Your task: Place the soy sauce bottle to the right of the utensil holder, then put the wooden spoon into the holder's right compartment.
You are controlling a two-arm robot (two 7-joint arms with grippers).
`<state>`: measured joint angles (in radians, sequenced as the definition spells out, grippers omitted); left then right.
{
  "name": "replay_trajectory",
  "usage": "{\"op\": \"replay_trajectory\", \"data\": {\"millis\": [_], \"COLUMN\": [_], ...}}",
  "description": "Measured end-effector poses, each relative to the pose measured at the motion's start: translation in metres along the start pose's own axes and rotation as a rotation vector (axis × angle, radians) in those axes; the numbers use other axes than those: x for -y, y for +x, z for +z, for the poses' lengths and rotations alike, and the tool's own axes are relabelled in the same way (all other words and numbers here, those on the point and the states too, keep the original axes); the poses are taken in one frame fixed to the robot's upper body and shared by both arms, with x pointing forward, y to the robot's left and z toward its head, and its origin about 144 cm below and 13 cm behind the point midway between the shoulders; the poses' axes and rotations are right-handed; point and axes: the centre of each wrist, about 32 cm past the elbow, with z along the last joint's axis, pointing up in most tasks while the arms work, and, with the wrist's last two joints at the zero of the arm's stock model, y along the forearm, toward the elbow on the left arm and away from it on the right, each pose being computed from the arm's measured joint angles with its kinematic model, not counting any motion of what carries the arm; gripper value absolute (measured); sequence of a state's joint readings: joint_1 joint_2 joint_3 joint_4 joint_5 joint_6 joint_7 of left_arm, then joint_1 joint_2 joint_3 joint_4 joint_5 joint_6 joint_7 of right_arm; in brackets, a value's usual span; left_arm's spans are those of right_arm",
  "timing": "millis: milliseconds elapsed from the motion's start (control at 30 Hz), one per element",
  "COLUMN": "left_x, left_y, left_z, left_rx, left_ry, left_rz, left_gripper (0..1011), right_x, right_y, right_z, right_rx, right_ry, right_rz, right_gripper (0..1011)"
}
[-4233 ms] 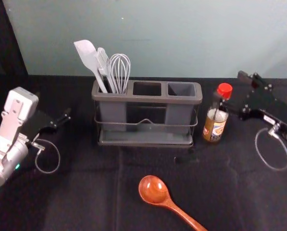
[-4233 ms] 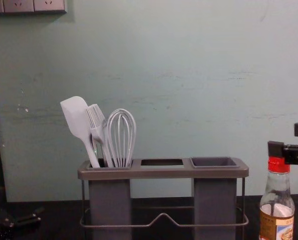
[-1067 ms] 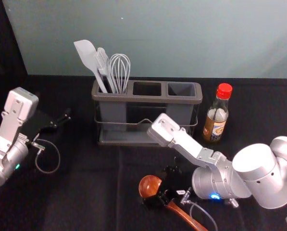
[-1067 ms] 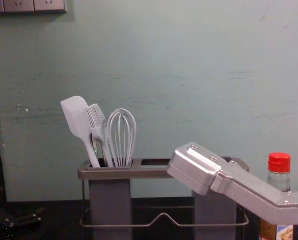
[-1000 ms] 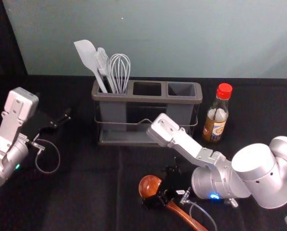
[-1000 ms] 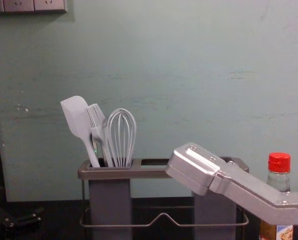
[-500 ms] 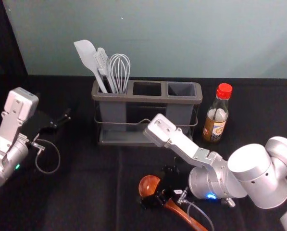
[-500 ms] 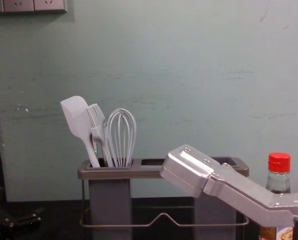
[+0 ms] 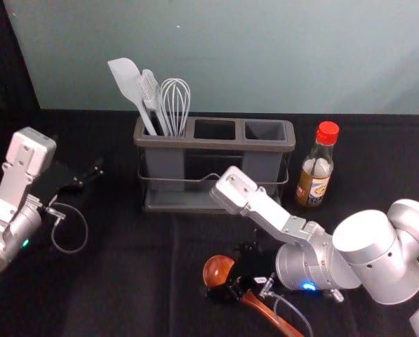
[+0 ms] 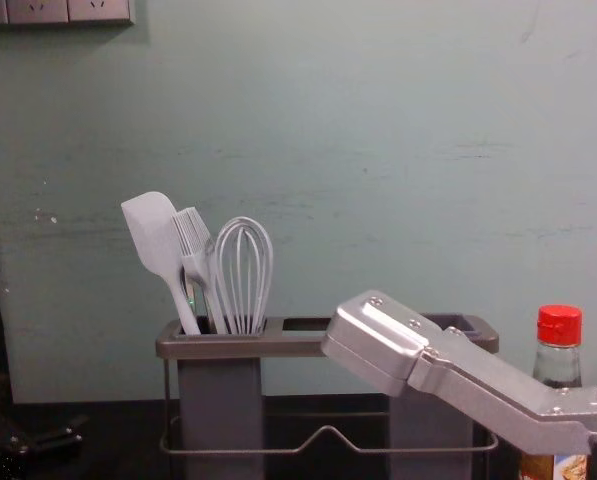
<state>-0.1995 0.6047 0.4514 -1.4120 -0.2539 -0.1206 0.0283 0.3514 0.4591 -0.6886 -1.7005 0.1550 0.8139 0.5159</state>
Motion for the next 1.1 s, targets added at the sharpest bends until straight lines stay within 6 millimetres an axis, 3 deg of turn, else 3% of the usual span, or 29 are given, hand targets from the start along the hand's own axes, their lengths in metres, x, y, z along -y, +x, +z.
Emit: {"op": "replay_trajectory", "data": {"millis": [267, 667, 900, 1100], "left_x": [0.000, 0.000, 0.000, 0.000], "left_y": [0.000, 0.000, 0.000, 0.000], "left_z": [0.000, 0.000, 0.000, 0.000], "left_rx": [0.000, 0.000, 0.000, 0.000], "left_ry": [0.000, 0.000, 0.000, 0.000], "left_rz": [0.000, 0.000, 0.000, 0.000], "left_gripper": [1005, 1005, 1005, 1005], "right_x": [0.000, 0.000, 0.012, 0.037], "right_y": [0.000, 0.000, -0.001, 0.000], "right_z": [0.000, 0.000, 0.001, 0.009], "right_rx": [0.001, 0.002, 0.029, 0.042], "right_ry": [0.000, 0.001, 0.085, 0.249], "right_rz": [0.000, 0.000, -0.010, -0.058], "right_gripper": [837, 837, 836, 837]}}
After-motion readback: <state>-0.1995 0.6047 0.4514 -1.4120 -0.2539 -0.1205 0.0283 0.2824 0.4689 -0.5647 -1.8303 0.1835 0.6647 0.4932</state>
